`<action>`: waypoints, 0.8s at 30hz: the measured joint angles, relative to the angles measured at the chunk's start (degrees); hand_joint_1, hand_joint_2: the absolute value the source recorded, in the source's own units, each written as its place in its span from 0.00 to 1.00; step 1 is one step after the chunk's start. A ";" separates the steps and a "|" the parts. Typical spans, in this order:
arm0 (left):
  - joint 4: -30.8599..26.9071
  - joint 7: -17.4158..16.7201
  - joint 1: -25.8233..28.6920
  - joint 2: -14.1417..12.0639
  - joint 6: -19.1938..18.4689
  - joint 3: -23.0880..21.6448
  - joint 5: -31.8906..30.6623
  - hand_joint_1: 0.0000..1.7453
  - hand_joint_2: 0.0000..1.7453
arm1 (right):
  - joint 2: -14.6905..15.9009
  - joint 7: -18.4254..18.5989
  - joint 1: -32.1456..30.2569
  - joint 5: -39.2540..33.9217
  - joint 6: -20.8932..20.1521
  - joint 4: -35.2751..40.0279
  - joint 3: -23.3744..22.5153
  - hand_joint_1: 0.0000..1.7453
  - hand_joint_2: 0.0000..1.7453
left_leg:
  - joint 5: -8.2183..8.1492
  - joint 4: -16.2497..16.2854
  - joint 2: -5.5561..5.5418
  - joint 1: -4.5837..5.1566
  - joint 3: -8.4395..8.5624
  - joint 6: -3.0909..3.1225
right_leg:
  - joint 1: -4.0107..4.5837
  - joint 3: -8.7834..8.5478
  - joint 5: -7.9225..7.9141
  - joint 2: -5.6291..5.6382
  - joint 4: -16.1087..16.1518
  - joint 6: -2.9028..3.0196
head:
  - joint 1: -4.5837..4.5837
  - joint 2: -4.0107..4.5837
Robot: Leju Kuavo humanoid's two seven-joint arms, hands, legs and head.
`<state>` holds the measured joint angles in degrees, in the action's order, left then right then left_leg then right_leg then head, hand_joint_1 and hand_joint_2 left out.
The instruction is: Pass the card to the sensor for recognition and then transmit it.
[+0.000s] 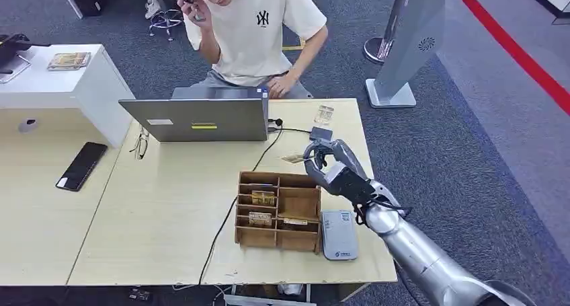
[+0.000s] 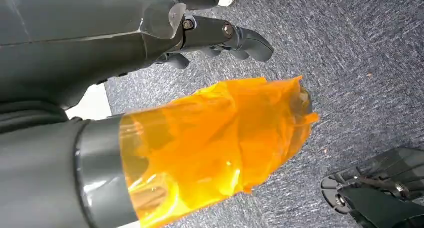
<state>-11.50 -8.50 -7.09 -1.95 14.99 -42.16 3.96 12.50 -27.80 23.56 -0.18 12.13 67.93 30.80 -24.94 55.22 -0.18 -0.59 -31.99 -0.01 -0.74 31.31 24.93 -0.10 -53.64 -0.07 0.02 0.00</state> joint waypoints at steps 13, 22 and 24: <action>0.00 0.02 -0.05 0.00 -0.04 0.00 -0.50 0.00 0.00 | -0.96 -1.86 0.17 -1.92 -2.69 1.57 -0.52 1.00 1.00 | 0.00 0.00 0.00 0.00 0.00 0.00 | 0.00 0.00 0.00 0.00 0.00 0.00 | 0.00 0.00; 0.00 0.00 -0.18 0.00 -0.63 0.00 -1.64 0.00 0.00 | -2.40 -3.45 1.92 -2.56 -4.26 1.81 -0.42 1.00 1.00 | 0.00 0.00 0.00 0.00 0.00 0.00 | 0.00 0.00 0.00 0.00 -0.01 0.00 | 0.00 0.00; 0.00 -0.02 -0.23 0.00 -0.72 0.00 -2.03 0.00 0.00 | -2.86 -4.04 2.65 -2.51 -4.79 1.79 -0.33 1.00 1.00 | 0.01 0.00 0.00 0.00 0.00 0.00 | 0.00 -0.01 0.00 0.00 -0.01 0.00 | 0.00 0.00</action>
<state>-11.50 -8.52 -7.33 -1.95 14.27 -42.16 1.92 9.64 -31.85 26.21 -2.69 7.34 69.72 30.47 -24.94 55.22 -0.18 -0.59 -31.99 -0.01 -0.74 31.30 24.92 -0.09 -53.65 -0.07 0.02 0.00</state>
